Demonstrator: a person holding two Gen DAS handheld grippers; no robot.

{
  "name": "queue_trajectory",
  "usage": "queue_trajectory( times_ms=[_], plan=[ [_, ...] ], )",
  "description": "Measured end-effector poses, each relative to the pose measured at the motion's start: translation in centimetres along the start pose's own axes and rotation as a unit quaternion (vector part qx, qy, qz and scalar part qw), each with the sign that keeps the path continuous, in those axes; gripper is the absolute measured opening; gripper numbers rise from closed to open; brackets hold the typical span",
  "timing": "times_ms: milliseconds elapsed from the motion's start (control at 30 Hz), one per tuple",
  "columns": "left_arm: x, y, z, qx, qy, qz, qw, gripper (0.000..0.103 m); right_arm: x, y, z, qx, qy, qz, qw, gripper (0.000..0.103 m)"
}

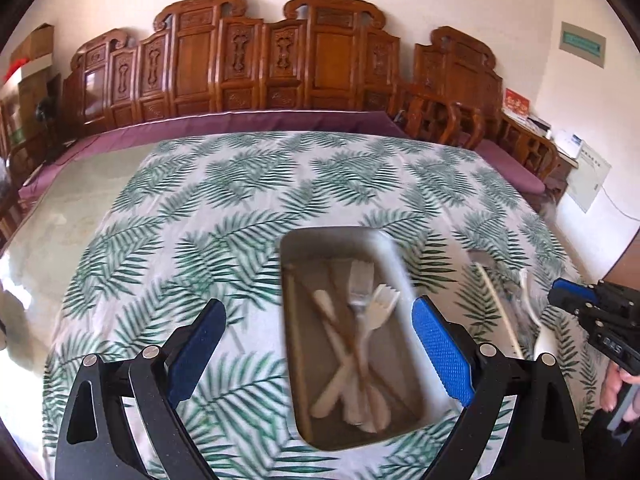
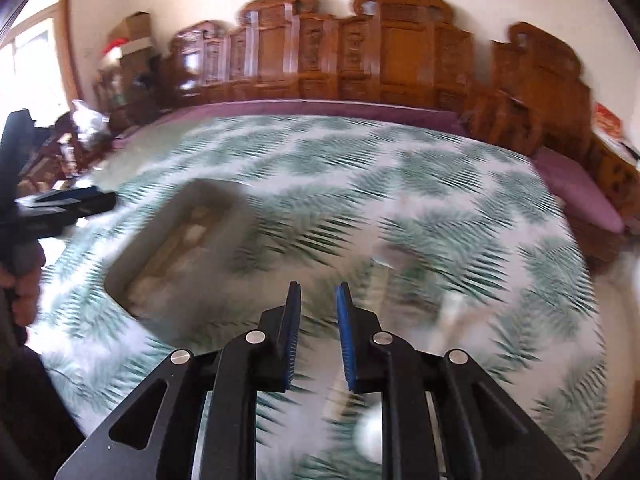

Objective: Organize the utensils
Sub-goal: 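Grasp a metal spoon from the pile with the right gripper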

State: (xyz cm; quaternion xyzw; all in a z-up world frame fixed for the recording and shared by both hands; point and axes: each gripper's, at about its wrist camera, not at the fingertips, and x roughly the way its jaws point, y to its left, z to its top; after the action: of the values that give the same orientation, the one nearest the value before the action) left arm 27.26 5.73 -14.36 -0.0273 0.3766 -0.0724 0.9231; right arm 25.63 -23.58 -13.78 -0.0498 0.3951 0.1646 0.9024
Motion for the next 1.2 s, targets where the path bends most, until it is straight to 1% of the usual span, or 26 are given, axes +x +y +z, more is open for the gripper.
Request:
queue_trajectory(
  times_ms=[67,167,300,400,567,667,900,967,1067,1200],
  plan=[
    [0.1,-1.2,0.0,0.003,0.000,-0.009,1.0000,0.091,0.1,-2.3,-1.0,0.004,0.010,-0.028,1.000,0.021],
    [0.2,-3.0,-0.3,0.016,-0.001,-0.013,0.9998,0.091,0.8,-4.9,-2.5,0.020,0.023,-0.047,0.998,0.025],
    [0.3,-4.7,-0.7,0.025,0.001,-0.021,0.9995,0.091,2.1,-6.4,-3.6,0.034,0.030,-0.046,0.998,0.025],
    [0.5,-5.9,-1.2,0.034,0.005,-0.026,0.9991,0.091,3.3,-6.2,-3.8,0.037,0.036,-0.023,0.998,0.025],
    [0.8,-7.4,-1.6,0.043,0.007,-0.031,0.9986,0.091,5.5,-5.5,-3.3,0.041,0.057,-0.018,0.997,0.025],
    [0.9,-8.1,-1.9,0.049,0.009,-0.034,0.9982,0.091,6.6,-5.5,-3.1,0.050,0.076,-0.029,0.995,0.025],
    [1.2,-9.4,-2.4,0.065,0.012,-0.035,0.9972,0.091,7.9,-5.3,-3.1,0.059,0.096,-0.049,0.992,0.025],
    [1.2,-9.6,-2.5,0.067,0.012,-0.035,0.9971,0.091,8.3,-5.4,-3.1,0.060,0.101,-0.056,0.991,0.022],
    [1.2,-10.1,-2.6,0.070,0.014,-0.034,0.9969,0.090,8.6,-5.5,-3.3,0.060,0.107,-0.066,0.990,0.020],
    [1.4,-10.7,-2.8,0.073,0.015,-0.034,0.9967,0.091,8.8,-5.4,-3.3,0.057,0.105,-0.070,0.990,0.020]
  ],
)
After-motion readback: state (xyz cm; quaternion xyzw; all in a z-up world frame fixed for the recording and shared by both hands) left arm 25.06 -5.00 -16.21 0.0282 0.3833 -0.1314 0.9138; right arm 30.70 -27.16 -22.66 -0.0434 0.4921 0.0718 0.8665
